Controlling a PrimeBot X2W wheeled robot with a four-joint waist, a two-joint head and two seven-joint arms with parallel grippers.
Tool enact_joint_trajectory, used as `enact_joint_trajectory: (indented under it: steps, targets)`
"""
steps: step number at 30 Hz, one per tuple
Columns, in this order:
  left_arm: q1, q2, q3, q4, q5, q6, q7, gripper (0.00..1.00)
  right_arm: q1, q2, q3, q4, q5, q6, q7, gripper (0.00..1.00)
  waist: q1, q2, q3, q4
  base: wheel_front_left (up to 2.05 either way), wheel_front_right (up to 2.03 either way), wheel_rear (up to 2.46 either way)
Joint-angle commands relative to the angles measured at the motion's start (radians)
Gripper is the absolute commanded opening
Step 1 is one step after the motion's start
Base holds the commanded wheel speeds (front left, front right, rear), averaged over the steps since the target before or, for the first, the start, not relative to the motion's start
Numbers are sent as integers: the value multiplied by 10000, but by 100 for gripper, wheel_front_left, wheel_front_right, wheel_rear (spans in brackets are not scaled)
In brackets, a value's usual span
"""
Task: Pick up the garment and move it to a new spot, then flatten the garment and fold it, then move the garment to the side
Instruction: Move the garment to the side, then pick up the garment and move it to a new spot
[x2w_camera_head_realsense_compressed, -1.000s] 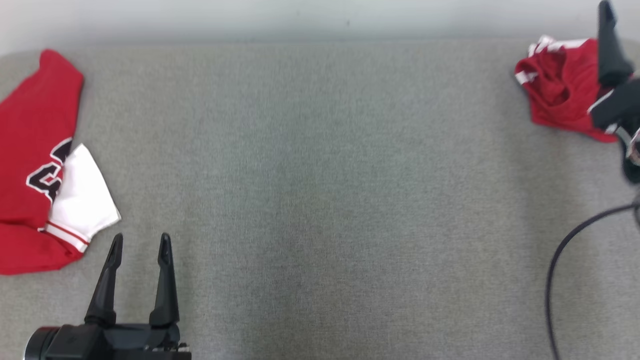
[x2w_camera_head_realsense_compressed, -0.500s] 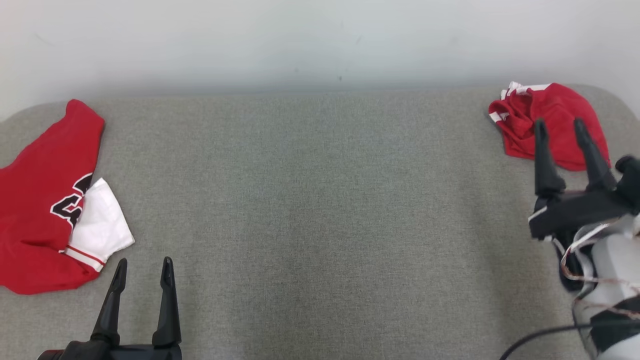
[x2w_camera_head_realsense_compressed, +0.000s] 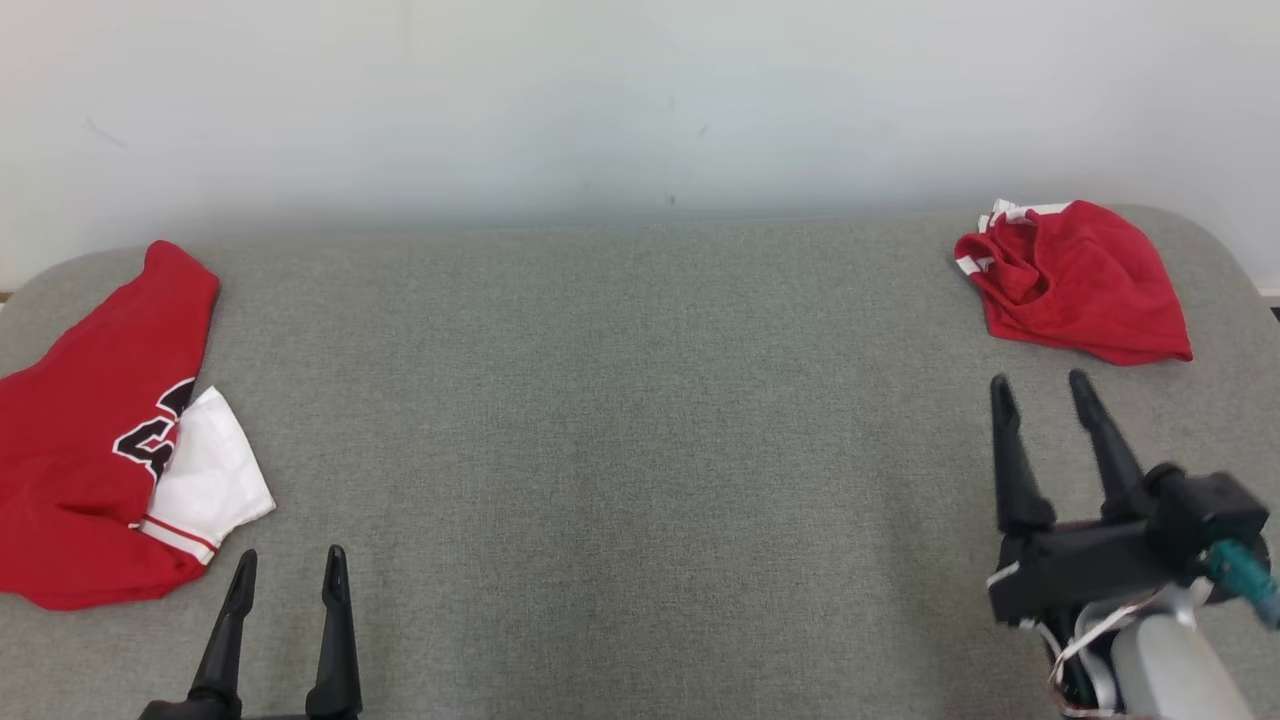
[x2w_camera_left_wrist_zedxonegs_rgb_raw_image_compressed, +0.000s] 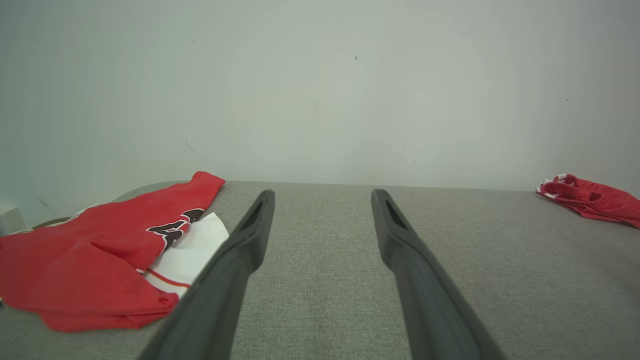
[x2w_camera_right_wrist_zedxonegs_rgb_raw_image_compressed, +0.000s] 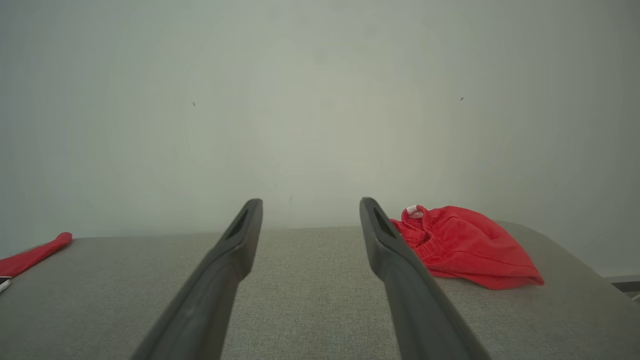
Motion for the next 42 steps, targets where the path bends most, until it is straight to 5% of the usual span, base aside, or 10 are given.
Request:
enact_joint_trajectory:
  steps: [1, 11, 42]
  targets:
    - [190, -3, -8, 33, -51, 2, -35, 100, 337, 144, 9, -179, -201, -7, -16, 100, 1, 1, -80, 36, 0, 0, 0]
    - [334, -11, -62, 170, -173, 148, -35, 100, 1873, 969, -282, -1003, -987, -7, -16, 100, 1, 1, -375, 146, 0, 0, 0]
    - [282, 1, -34, 845, 252, 45, -35, 100, 2445, 1358, -24, -729, -1734, -7, -16, 100, 1, 1, -635, -138, 0, 0, 0]
